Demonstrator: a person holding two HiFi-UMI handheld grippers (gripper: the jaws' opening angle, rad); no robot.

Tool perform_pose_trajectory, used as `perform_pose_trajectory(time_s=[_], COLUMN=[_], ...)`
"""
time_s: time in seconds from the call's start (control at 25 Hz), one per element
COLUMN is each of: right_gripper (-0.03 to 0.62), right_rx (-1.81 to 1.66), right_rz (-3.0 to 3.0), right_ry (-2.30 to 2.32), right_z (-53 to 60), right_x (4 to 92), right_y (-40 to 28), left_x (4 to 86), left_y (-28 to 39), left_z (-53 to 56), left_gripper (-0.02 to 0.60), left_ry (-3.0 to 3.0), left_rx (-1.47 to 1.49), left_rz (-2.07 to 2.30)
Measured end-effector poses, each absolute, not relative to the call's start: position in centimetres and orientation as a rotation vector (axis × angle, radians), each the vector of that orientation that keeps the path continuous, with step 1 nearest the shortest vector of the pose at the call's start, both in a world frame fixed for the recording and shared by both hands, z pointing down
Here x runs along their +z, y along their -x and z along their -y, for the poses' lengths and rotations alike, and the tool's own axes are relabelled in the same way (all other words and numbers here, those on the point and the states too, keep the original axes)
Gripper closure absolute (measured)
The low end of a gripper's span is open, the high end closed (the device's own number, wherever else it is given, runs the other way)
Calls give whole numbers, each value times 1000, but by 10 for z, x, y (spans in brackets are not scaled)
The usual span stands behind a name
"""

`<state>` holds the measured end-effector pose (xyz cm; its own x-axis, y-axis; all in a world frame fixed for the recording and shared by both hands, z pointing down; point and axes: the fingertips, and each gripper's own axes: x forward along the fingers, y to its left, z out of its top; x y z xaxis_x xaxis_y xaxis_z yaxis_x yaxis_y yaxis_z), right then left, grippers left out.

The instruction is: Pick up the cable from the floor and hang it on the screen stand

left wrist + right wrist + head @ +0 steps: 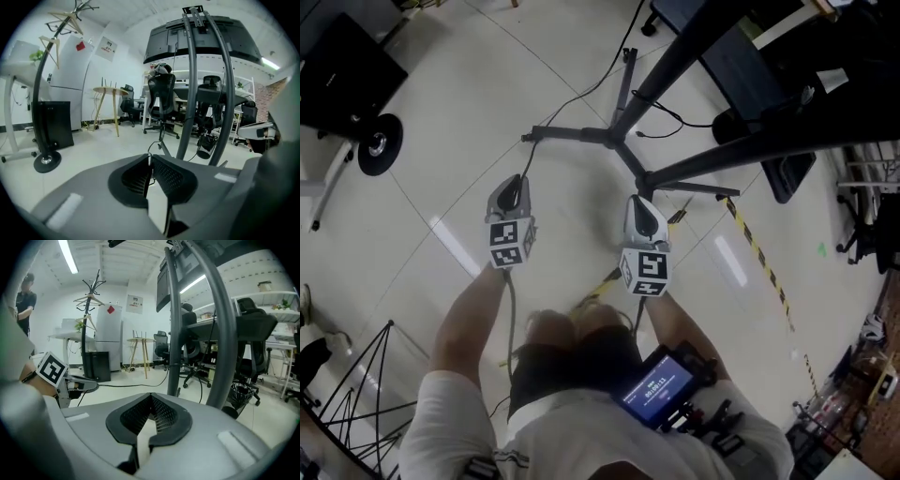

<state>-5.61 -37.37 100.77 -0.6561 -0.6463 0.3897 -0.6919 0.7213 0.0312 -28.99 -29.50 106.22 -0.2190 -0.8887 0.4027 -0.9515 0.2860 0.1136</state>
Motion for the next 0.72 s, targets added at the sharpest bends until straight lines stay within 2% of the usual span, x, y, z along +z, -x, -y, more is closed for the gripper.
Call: perform_pose_trajectory(time_s=[0.72], right_gripper=[580], right_rx=[17], right_rz=[2722], right_ry=[-1019], right_z=[357], right_x=[610], right_y=[100], left_x=[613], left_y=[296], left_z=[264], left_gripper=[551], left_ry=[-1892], left_rx=[123], left_rz=[2290])
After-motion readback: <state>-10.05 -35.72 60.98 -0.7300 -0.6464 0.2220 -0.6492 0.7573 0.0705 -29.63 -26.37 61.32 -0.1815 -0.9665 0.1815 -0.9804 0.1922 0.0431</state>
